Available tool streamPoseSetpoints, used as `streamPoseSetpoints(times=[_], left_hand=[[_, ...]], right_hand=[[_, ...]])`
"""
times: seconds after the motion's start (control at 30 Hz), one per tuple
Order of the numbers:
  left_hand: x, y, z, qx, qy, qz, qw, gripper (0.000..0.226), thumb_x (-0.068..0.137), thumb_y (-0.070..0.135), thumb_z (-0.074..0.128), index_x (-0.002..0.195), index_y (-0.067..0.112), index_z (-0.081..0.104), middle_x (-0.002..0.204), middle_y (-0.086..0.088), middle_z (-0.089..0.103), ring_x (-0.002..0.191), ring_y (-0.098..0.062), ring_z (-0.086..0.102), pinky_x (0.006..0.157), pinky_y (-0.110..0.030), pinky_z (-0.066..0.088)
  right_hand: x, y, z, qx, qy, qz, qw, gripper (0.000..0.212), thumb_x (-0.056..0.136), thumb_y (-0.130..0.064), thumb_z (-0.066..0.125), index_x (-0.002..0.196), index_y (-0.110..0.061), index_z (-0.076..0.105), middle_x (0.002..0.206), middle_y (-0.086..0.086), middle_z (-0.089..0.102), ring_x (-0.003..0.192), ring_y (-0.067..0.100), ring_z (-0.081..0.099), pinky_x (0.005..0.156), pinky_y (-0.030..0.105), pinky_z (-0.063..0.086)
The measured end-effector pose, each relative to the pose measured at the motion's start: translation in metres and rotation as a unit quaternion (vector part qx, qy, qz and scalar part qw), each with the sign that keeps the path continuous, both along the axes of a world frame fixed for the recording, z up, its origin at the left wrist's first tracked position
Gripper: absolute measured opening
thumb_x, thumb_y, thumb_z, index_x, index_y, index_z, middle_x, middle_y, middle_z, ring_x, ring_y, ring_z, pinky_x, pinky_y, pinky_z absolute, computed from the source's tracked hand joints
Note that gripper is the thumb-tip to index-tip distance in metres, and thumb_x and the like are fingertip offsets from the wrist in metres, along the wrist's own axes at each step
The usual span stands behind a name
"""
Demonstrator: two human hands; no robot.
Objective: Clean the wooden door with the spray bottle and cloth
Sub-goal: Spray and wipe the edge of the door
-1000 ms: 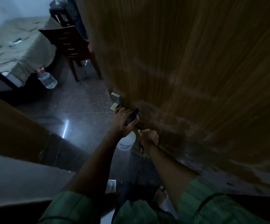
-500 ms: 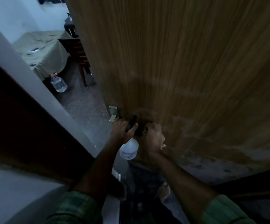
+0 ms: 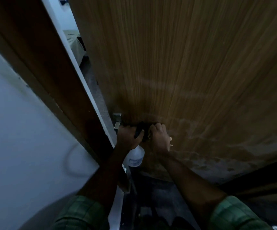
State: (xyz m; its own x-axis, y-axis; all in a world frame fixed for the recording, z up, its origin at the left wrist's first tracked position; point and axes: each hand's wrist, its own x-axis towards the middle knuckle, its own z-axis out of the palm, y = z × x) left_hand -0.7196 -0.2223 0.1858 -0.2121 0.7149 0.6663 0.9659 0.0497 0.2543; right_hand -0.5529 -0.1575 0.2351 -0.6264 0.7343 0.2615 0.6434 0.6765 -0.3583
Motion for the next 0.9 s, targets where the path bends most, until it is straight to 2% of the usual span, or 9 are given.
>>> streamPoseSetpoints(times=[0.1, 0.23, 0.3, 0.4, 0.53, 0.67, 0.73, 0.8, 0.9], left_hand=[[0.002, -0.011, -0.006, -0.03, -0.034, 0.036, 0.998, 0.035, 0.1, 0.042, 0.067, 0.083, 0.012, 0.077, 0.078, -0.009, 0.075, 0.073, -0.032, 0.072, 0.07, -0.044, 0.057], [0.017, -0.028, -0.01, -0.019, 0.042, 0.048, 0.998, 0.04, 0.102, 0.037, 0.066, 0.072, 0.012, 0.072, 0.068, -0.009, 0.069, 0.063, -0.031, 0.068, 0.063, -0.043, 0.056], [0.022, -0.035, -0.011, 0.017, 0.069, 0.057, 0.996, 0.038, 0.099, 0.033, 0.069, 0.07, 0.009, 0.069, 0.066, -0.01, 0.066, 0.06, -0.031, 0.067, 0.062, -0.042, 0.056], [0.031, -0.049, -0.013, 0.03, 0.061, 0.063, 0.996, 0.039, 0.1, 0.035, 0.066, 0.075, 0.006, 0.072, 0.069, -0.011, 0.068, 0.063, -0.032, 0.068, 0.065, -0.043, 0.057], [0.043, -0.061, -0.008, -0.044, 0.041, 0.081, 0.995, 0.037, 0.095, 0.039, 0.064, 0.078, 0.007, 0.073, 0.07, -0.009, 0.07, 0.066, -0.029, 0.069, 0.068, -0.04, 0.055], [0.043, -0.064, -0.002, -0.079, 0.03, 0.094, 0.992, 0.044, 0.094, 0.044, 0.059, 0.082, 0.006, 0.075, 0.068, -0.009, 0.068, 0.065, -0.031, 0.068, 0.067, -0.034, 0.047], [0.046, -0.066, 0.0, -0.098, 0.003, 0.108, 0.989, 0.047, 0.095, 0.048, 0.056, 0.092, 0.005, 0.077, 0.076, -0.011, 0.071, 0.073, -0.032, 0.069, 0.073, -0.033, 0.042], [0.049, -0.064, -0.004, -0.119, -0.011, 0.121, 0.986, 0.05, 0.096, 0.049, 0.055, 0.103, 0.006, 0.077, 0.088, -0.013, 0.075, 0.085, -0.035, 0.071, 0.079, -0.038, 0.046], [0.05, -0.067, -0.016, -0.153, -0.01, 0.136, 0.979, 0.049, 0.098, 0.049, 0.057, 0.113, 0.006, 0.076, 0.101, -0.012, 0.076, 0.098, -0.035, 0.069, 0.091, -0.041, 0.041]], right_hand=[[0.005, -0.003, -0.004, -0.005, -0.014, 0.01, 1.0, 0.034, 0.089, -0.025, 0.055, 0.113, -0.005, 0.067, 0.112, 0.015, 0.06, 0.102, 0.035, 0.058, 0.066, 0.043, 0.053], [0.014, -0.011, -0.018, 0.017, 0.0, 0.025, 1.0, 0.034, 0.075, -0.026, 0.083, 0.1, -0.009, 0.07, 0.1, 0.012, 0.063, 0.093, 0.032, 0.061, 0.064, 0.04, 0.053], [0.016, -0.019, -0.019, 0.034, 0.025, 0.011, 0.999, 0.029, 0.076, -0.029, 0.082, 0.096, -0.012, 0.071, 0.098, 0.008, 0.064, 0.093, 0.027, 0.059, 0.066, 0.035, 0.048], [0.02, -0.032, -0.026, 0.052, 0.069, -0.01, 0.996, 0.017, 0.083, -0.026, 0.068, 0.094, -0.013, 0.072, 0.096, 0.006, 0.063, 0.091, 0.026, 0.06, 0.064, 0.035, 0.045], [0.028, -0.039, -0.04, 0.038, 0.051, 0.028, 0.998, 0.026, 0.085, -0.032, 0.058, 0.095, -0.012, 0.071, 0.097, 0.008, 0.062, 0.091, 0.03, 0.06, 0.065, 0.038, 0.049], [0.032, -0.047, -0.034, 0.004, 0.07, 0.062, 0.996, 0.047, 0.083, -0.046, 0.045, 0.095, -0.008, 0.071, 0.098, 0.013, 0.065, 0.092, 0.033, 0.059, 0.069, 0.043, 0.051], [0.034, -0.045, -0.033, 0.018, 0.066, 0.052, 0.996, 0.041, 0.084, -0.042, 0.048, 0.096, -0.009, 0.071, 0.1, 0.012, 0.065, 0.093, 0.032, 0.059, 0.07, 0.042, 0.05], [0.039, -0.038, -0.036, 0.038, 0.043, 0.04, 0.998, 0.024, 0.083, -0.028, 0.062, 0.098, -0.012, 0.071, 0.101, 0.009, 0.065, 0.094, 0.03, 0.06, 0.073, 0.041, 0.051], [0.043, -0.033, -0.041, 0.031, -0.007, 0.059, 0.998, 0.023, 0.078, -0.017, 0.072, 0.101, -0.013, 0.071, 0.103, 0.008, 0.067, 0.095, 0.03, 0.062, 0.072, 0.041, 0.053]])
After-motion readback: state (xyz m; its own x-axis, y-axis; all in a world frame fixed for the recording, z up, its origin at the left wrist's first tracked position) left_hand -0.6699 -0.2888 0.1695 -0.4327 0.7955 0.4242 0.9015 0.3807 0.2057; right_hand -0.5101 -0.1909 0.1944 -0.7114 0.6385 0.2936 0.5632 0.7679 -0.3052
